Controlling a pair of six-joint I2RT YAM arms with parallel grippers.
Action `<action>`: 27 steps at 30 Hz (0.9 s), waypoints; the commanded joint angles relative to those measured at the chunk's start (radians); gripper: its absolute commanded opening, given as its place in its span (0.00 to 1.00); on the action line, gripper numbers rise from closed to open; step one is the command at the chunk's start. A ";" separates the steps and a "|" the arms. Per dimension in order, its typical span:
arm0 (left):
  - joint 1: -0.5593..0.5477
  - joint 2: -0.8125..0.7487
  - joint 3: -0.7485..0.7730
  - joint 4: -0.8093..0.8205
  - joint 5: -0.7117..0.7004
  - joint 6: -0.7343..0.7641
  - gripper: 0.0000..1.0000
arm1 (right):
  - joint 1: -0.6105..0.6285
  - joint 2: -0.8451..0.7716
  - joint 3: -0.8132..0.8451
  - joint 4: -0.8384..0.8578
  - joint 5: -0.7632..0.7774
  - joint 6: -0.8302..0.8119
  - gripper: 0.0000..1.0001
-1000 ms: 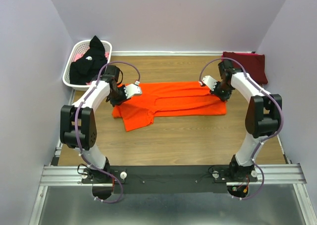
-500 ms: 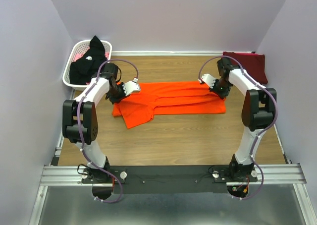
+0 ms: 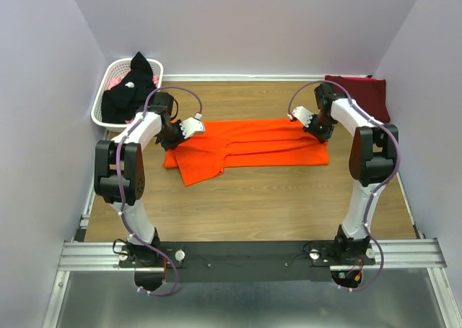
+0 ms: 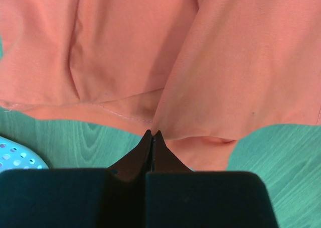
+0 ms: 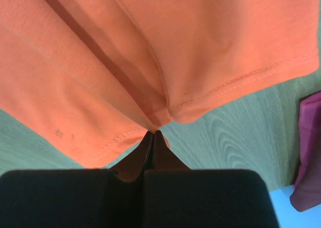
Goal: Fold and stack the t-shirts
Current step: Fold the other side of the tshirt into a rectangle
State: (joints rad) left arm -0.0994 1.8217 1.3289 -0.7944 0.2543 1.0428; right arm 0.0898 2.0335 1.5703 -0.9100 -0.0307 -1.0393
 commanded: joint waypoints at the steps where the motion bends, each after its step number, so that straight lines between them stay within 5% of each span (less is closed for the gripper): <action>1: 0.007 0.024 0.021 0.030 -0.006 -0.013 0.00 | -0.009 0.034 0.039 -0.003 -0.001 0.027 0.01; 3: 0.007 0.027 0.021 0.035 -0.006 -0.018 0.00 | -0.009 0.037 0.043 -0.003 -0.006 0.039 0.01; 5: 0.009 0.030 0.018 0.047 -0.012 -0.024 0.04 | -0.010 0.047 0.053 -0.003 -0.008 0.051 0.17; 7: 0.015 0.024 0.015 0.053 -0.010 -0.036 0.21 | -0.012 0.048 0.083 -0.006 -0.011 0.088 0.38; 10: 0.041 -0.008 0.013 0.054 -0.004 -0.053 0.35 | -0.028 0.022 0.134 -0.006 -0.043 0.157 0.46; 18: 0.194 -0.117 0.010 -0.065 0.157 -0.081 0.49 | -0.134 -0.062 0.159 -0.122 -0.228 0.341 0.50; 27: 0.256 -0.139 -0.146 -0.034 0.322 -0.141 0.51 | -0.219 -0.049 -0.013 -0.181 -0.457 0.459 0.55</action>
State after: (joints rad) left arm 0.1535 1.6752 1.2400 -0.8139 0.4545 0.9398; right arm -0.1295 1.9900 1.6249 -1.0256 -0.3462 -0.6586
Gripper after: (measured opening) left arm 0.507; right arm 0.541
